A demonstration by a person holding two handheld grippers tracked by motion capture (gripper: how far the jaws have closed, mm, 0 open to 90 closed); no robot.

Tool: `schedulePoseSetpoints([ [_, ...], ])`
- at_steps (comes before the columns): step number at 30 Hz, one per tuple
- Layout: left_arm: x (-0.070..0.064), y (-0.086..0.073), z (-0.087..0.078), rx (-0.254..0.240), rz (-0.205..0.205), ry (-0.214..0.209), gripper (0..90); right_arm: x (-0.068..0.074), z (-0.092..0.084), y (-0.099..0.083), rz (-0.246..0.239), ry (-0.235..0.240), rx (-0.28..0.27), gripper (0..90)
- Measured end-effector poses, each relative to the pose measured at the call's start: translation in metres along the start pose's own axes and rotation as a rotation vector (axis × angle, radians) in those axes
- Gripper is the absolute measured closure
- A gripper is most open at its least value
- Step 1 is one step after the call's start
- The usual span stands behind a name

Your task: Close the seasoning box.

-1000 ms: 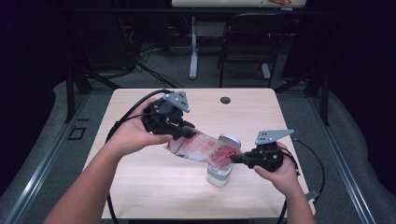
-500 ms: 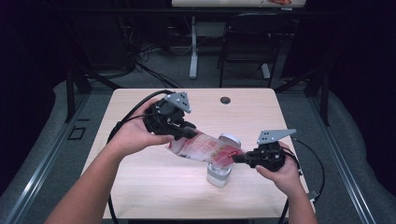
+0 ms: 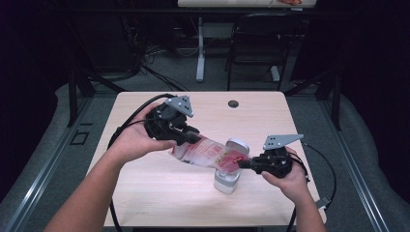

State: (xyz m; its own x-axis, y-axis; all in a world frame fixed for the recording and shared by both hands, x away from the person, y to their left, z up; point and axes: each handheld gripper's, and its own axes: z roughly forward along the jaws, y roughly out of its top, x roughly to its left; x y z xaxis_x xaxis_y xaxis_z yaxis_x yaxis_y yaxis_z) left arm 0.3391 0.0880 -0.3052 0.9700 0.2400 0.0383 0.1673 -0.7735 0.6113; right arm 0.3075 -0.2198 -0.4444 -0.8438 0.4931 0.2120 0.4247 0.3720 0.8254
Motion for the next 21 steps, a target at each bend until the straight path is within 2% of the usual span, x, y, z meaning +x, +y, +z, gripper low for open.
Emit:
schedulePoseSetpoints([
  [5,-0.0009,0.0021,-0.0016,-0.001,0.007,0.004,75.2,-0.0004,0.0028,-0.0002,0.004,0.018,0.005,89.3],
  [9,-0.0016,0.0027,0.0005,-0.001,0.008,0.004,75.1,-0.0018,0.0020,-0.0006,0.005,-0.003,0.003,89.2],
  [21,0.0009,-0.0055,0.0033,-0.006,-0.004,-0.005,75.1,-0.0016,-0.0024,0.0001,0.006,-0.020,-0.023,88.7],
])
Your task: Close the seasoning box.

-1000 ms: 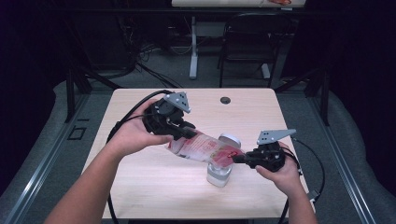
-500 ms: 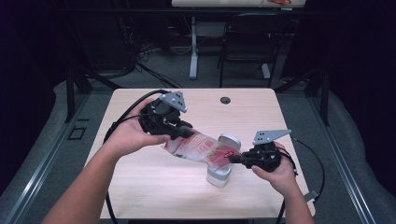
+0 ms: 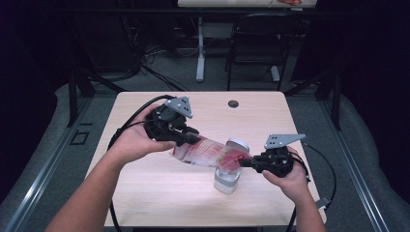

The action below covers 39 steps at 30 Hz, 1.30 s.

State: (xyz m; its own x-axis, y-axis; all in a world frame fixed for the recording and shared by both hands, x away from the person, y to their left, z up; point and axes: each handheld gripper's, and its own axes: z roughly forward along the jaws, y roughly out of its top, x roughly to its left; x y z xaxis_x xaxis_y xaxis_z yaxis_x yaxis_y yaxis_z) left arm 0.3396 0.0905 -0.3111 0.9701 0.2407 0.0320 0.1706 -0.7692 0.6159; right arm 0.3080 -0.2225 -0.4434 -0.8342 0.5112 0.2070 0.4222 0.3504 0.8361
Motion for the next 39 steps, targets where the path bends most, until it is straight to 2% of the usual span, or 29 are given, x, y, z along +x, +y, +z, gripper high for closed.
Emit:
schedulePoseSetpoints([
  [13,0.002,-0.017,-0.001,-0.017,-0.028,0.001,75.8,0.003,0.002,0.001,-0.012,-0.019,-0.054,86.7],
  [21,0.004,-0.026,-0.002,-0.026,-0.038,-0.002,75.8,0.005,0.005,0.002,-0.016,-0.015,-0.079,84.7],
  [39,0.008,-0.040,0.001,-0.036,-0.064,-0.014,75.4,0.000,0.011,-0.004,-0.016,0.008,-0.065,83.3],
])
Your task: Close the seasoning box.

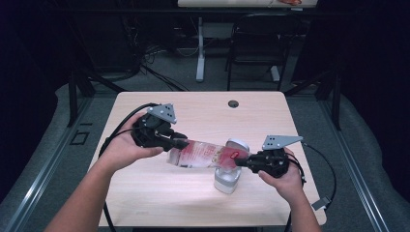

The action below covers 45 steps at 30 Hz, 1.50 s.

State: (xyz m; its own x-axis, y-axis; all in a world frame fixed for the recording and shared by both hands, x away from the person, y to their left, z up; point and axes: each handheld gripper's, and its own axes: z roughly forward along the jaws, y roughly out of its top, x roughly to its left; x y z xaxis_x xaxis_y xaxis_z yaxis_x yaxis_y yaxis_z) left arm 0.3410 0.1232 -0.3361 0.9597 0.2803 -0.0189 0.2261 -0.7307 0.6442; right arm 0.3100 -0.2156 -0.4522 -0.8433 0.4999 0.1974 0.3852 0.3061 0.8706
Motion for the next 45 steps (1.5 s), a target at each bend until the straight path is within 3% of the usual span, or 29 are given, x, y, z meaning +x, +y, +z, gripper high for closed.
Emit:
schedulePoseSetpoints([
  [17,0.004,-0.019,0.001,-0.025,-0.032,-0.006,75.0,-0.002,0.009,-0.005,-0.001,0.015,0.030,82.5],
  [25,0.005,-0.026,0.001,-0.034,-0.048,-0.010,74.9,-0.005,0.012,-0.009,0.021,0.037,0.019,81.9],
  [31,0.007,-0.032,0.002,-0.037,-0.057,-0.012,74.6,-0.007,0.016,-0.011,0.028,0.054,0.040,79.6],
  [45,0.009,-0.045,0.004,-0.040,-0.070,-0.013,73.7,-0.008,0.018,-0.013,0.032,0.076,0.013,81.0],
])
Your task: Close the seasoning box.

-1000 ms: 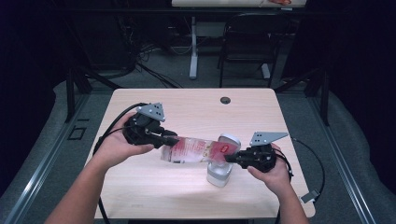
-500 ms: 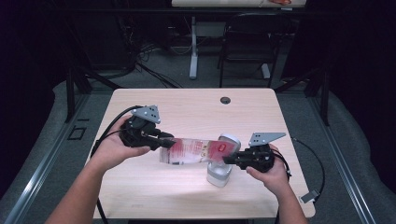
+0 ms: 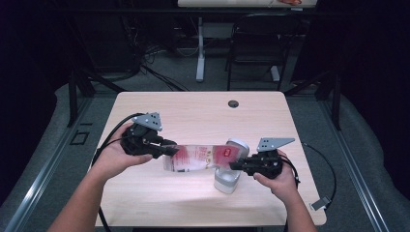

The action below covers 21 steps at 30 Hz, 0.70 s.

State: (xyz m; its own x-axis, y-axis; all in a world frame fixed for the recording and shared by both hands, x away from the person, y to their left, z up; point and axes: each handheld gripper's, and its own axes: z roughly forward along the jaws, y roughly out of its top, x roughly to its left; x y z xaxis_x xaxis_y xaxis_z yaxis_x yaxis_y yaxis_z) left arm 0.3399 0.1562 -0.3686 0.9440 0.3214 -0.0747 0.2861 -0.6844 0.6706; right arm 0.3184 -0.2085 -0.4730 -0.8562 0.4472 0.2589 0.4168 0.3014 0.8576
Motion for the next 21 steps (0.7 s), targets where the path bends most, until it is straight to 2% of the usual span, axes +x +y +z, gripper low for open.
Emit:
schedulePoseSetpoints([
  [14,0.005,-0.015,0.004,0.001,-0.021,0.001,73.5,0.006,0.001,0.004,-0.019,-0.013,-0.013,88.2],
  [21,0.005,-0.023,0.007,0.001,-0.031,0.014,72.9,0.008,0.003,0.005,-0.022,-0.006,-0.022,90.0],
])
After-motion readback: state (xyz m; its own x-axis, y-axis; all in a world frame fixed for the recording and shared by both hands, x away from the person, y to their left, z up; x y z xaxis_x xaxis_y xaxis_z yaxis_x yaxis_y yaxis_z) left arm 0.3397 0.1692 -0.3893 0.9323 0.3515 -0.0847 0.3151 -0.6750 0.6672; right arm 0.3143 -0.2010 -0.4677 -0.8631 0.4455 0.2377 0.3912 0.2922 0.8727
